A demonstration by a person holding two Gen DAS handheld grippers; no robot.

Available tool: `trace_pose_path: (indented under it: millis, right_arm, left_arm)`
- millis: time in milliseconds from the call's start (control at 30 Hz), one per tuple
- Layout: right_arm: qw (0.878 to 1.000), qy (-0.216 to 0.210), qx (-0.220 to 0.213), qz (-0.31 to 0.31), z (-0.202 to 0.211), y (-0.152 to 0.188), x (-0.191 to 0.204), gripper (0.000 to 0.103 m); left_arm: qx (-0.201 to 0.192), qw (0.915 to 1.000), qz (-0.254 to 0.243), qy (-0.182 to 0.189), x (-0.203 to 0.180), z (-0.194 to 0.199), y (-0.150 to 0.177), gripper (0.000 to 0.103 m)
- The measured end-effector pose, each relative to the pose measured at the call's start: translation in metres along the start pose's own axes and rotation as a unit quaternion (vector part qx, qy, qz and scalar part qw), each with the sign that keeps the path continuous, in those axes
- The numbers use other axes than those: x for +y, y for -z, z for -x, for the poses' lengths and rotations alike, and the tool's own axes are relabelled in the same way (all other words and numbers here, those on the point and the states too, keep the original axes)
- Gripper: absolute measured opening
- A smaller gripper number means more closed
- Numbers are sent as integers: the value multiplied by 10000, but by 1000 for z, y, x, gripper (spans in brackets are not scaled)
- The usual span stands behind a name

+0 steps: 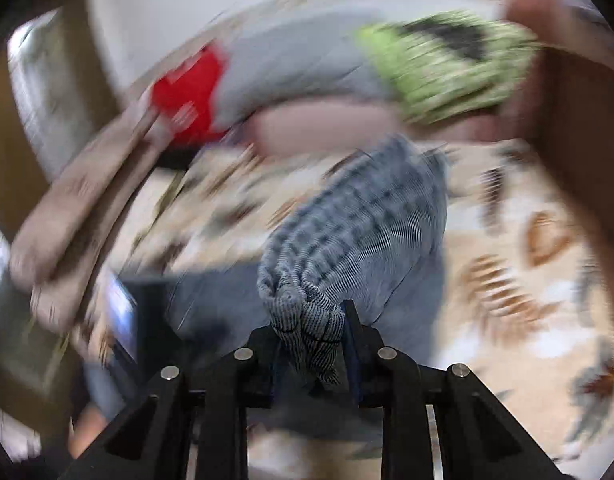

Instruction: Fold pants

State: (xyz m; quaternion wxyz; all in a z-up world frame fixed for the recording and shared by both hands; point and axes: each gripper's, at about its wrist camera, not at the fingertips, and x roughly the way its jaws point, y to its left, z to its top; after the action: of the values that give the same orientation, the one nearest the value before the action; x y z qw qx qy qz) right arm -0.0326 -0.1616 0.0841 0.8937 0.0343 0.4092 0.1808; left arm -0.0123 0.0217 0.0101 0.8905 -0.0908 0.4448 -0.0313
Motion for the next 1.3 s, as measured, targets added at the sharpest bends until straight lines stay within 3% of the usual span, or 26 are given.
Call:
trace_pose_path:
  millis: [33, 67, 100, 133, 167, 233, 300, 400, 467, 533, 567, 600, 667, 733, 767, 867, 900, 933, 967, 1000, 1067, 1133, 1167, 1233, 1300]
  right_arm:
    - [9996, -151, 255, 40, -22, 14, 12, 30]
    - [9982, -269, 533, -25, -48, 29, 18, 41]
    - [9965, -345, 762, -44, -65, 40, 20, 55]
    - [9913, -402, 1250, -92, -94, 56, 20, 76]
    - [9864, -413, 1566, -286, -113, 69, 15, 77]
    - [9897, -661, 1168, -495, -101, 69, 5, 77]
    - [9835, -1120, 1036, -968, -82, 65, -14, 78]
    - [9720, -1352, 454, -1869, -45, 51, -65, 80]
    - [9553, -1592, 253, -2480, -37, 51, -100, 82]
    - [9282, -1804, 688, -3180, -60, 64, -135, 87]
    - [9178, -1678, 1185, -3397, -78, 75, -145, 81]
    - [9070, -1751, 1560, -3499, -91, 85, -154, 80]
    - [9094, -1879, 1513, -3390, -80, 70, -161, 81]
    - [9284, -1812, 1202, -3013, -62, 39, -160, 81]
    - [9297, -1931, 1114, -2931, -60, 28, -159, 81]
    - [9105, -2645, 1243, -2926, -93, -13, -157, 81]
    - [9102, -2699, 1322, -2850, -111, -21, -157, 81]
    - [9191, -2430, 1499, -2715, -135, -26, -160, 81]
    - [9246, -1947, 1750, -2767, -163, -22, -172, 78]
    - [9181, -1881, 1801, -2987, -177, -11, -185, 77]
    - [8947, -2163, 1489, -3613, -176, -11, -202, 77]
    - [9182, -1865, 1172, -3293, -151, -20, -195, 77]
    - [9239, -1795, 1177, -3168, -143, -21, -190, 77]
    - [9130, -2138, 1148, -3280, -120, -13, -183, 77]
    - [9122, -2208, 1142, -3256, -104, 2, -180, 80]
  left_arm:
    - [-92, 9992, 285, -268, 30, 12, 3, 87]
    - [-104, 9981, 432, -417, 47, 16, 3, 87]
    - [-102, 9965, 586, -582, 64, 21, 5, 87]
    - [-90, 9955, 662, -669, 72, 24, 6, 87]
    - [-90, 9955, 667, -670, 75, 27, 7, 87]
    - [-163, 9970, 573, -490, 65, 35, 4, 87]
    - [-286, 9984, 431, -212, 43, 42, -1, 87]
    - [-348, 9986, -86, 397, -7, 40, -8, 87]
    - [-250, 9964, -542, 596, -44, 31, -4, 87]
    - [158, 9932, -1131, 218, -75, -7, 8, 87]
    - [531, 9891, -1376, 28, -83, -30, 17, 87]
    - [1212, 9789, -1629, -215, -87, -66, 33, 87]
    - [662, 9806, -1820, -300, -90, -62, 44, 90]
    - [766, 9797, -1819, -350, -93, -62, 42, 89]
    - [777, 9799, -1813, -311, -92, -65, 41, 89]
    - [786, 9815, -1732, -230, -89, -68, 40, 91]
    - [769, 9812, -1753, -241, -89, -69, 40, 91]
    - [759, 9813, -1755, -236, -89, -71, 40, 92]
    - [750, 9815, -1750, -211, -89, -72, 41, 92]
    - [740, 9815, -1752, -200, -88, -74, 41, 92]
    - [702, 9823, -1729, -133, -88, -67, 40, 94]
    - [663, 9825, -1739, -121, -88, -68, 42, 97]
    - [634, 9822, -1762, -132, -89, -68, 42, 97]
    - [595, 9830, -1733, -98, -87, -69, 43, 98]
    - [568, 9826, -1767, -76, -88, -67, 44, 98]
